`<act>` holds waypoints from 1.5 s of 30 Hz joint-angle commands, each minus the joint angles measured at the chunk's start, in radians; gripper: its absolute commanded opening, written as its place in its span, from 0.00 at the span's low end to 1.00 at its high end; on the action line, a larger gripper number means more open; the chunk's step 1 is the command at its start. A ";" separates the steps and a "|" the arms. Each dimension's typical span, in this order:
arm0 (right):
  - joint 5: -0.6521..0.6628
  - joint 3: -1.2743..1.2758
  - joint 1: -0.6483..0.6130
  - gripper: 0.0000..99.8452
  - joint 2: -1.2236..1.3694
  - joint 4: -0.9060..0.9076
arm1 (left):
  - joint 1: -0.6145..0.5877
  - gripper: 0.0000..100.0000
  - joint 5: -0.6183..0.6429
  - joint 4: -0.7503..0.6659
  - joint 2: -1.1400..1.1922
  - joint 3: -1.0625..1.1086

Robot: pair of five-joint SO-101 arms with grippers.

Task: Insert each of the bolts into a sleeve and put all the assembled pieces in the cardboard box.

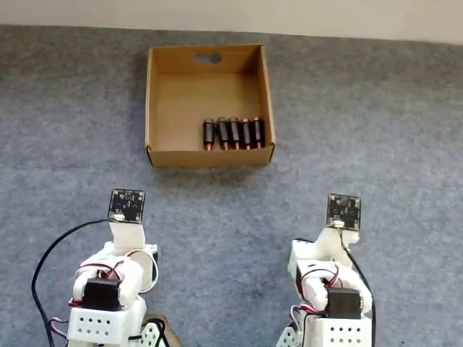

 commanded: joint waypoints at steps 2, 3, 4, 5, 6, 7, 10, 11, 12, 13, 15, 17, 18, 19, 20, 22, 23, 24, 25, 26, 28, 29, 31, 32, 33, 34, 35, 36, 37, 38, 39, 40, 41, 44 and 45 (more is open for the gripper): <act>0.008 0.140 0.015 0.01 -0.005 0.007 | -0.038 0.01 -0.008 0.009 -0.012 0.016; 0.008 0.140 0.018 0.01 -0.005 0.007 | -0.062 0.01 -0.008 0.009 -0.012 0.016; 0.008 0.140 0.018 0.01 -0.004 0.007 | -0.085 0.01 -0.008 0.011 -0.012 0.016; 0.008 0.140 0.018 0.01 -0.004 0.007 | -0.107 0.01 -0.008 0.011 -0.012 0.016; 0.008 0.140 0.018 0.01 -0.004 0.007 | -0.125 0.01 -0.008 0.011 -0.012 0.016; 0.008 0.140 0.018 0.01 -0.004 0.007 | -0.137 0.01 -0.008 0.011 -0.012 0.016; 0.008 0.140 0.018 0.01 -0.004 0.007 | -0.147 0.01 -0.008 0.006 -0.005 0.016; 0.008 0.140 0.018 0.01 -0.004 0.007 | -0.147 0.01 -0.008 0.006 -0.005 0.016; 0.008 0.140 0.018 0.01 -0.004 0.007 | -0.147 0.01 -0.008 0.006 -0.005 0.016; 0.008 0.140 0.018 0.01 -0.004 0.007 | -0.147 0.01 -0.008 0.006 -0.005 0.016; 0.008 0.140 0.018 0.01 -0.004 0.007 | -0.147 0.01 -0.008 0.006 -0.005 0.016; 0.008 0.140 0.018 0.01 -0.004 0.007 | -0.147 0.01 -0.008 0.006 -0.005 0.016; 0.008 0.140 0.018 0.01 -0.004 0.007 | -0.147 0.01 -0.008 0.006 -0.005 0.016; 0.008 0.140 0.018 0.01 -0.004 0.007 | -0.147 0.01 -0.008 0.006 -0.005 0.016; 0.008 0.140 0.018 0.01 -0.004 0.007 | -0.147 0.01 -0.008 0.006 -0.005 0.016; 0.008 0.140 0.018 0.01 -0.004 0.007 | -0.147 0.01 -0.008 0.006 -0.005 0.016; 0.008 0.140 0.018 0.01 -0.004 0.007 | -0.147 0.01 -0.008 0.006 -0.005 0.016; 0.008 0.140 0.018 0.01 -0.004 0.007 | -0.147 0.01 -0.008 0.006 -0.005 0.016; 0.008 0.140 0.018 0.01 -0.004 0.007 | -0.147 0.01 -0.008 0.006 -0.005 0.016; 0.008 0.140 0.018 0.01 -0.004 0.007 | -0.147 0.01 -0.008 0.006 -0.005 0.016; 0.008 0.140 0.018 0.01 -0.004 0.007 | -0.147 0.01 -0.008 0.006 -0.005 0.016; 0.008 0.140 0.018 0.01 -0.004 0.007 | -0.147 0.01 -0.008 0.006 -0.005 0.016; 0.008 0.140 0.018 0.01 -0.004 0.007 | -0.147 0.01 -0.008 0.006 -0.005 0.016; 0.008 0.140 0.018 0.01 -0.004 0.007 | -0.147 0.01 -0.008 0.006 -0.005 0.016; 0.008 0.140 0.018 0.01 -0.004 0.007 | -0.147 0.01 -0.008 0.006 -0.005 0.016; 0.008 0.140 0.018 0.01 -0.004 0.007 | -0.147 0.01 -0.008 0.006 -0.005 0.016; 0.008 0.140 0.018 0.01 -0.004 0.007 | -0.147 0.01 -0.008 0.006 -0.005 0.016; 0.008 0.140 0.018 0.01 -0.004 0.007 | -0.147 0.01 -0.008 0.006 -0.005 0.016; 0.008 0.140 0.018 0.01 -0.004 0.007 | -0.147 0.01 -0.008 0.006 -0.005 0.016; 0.008 0.140 0.018 0.01 -0.004 0.007 | -0.147 0.01 -0.008 0.006 -0.005 0.016; 0.008 0.140 0.018 0.01 -0.004 0.007 | -0.147 0.01 -0.008 0.006 -0.005 0.016; 0.008 0.140 0.018 0.01 -0.004 0.007 | -0.147 0.01 -0.008 0.006 -0.005 0.016; 0.008 0.140 0.018 0.01 -0.004 0.007 | -0.147 0.01 -0.008 0.006 -0.005 0.016; 0.008 0.140 0.018 0.01 -0.004 0.007 | -0.147 0.01 -0.008 0.006 -0.005 0.016; 0.008 0.140 0.018 0.01 -0.004 0.007 | -0.147 0.01 -0.008 0.006 -0.005 0.016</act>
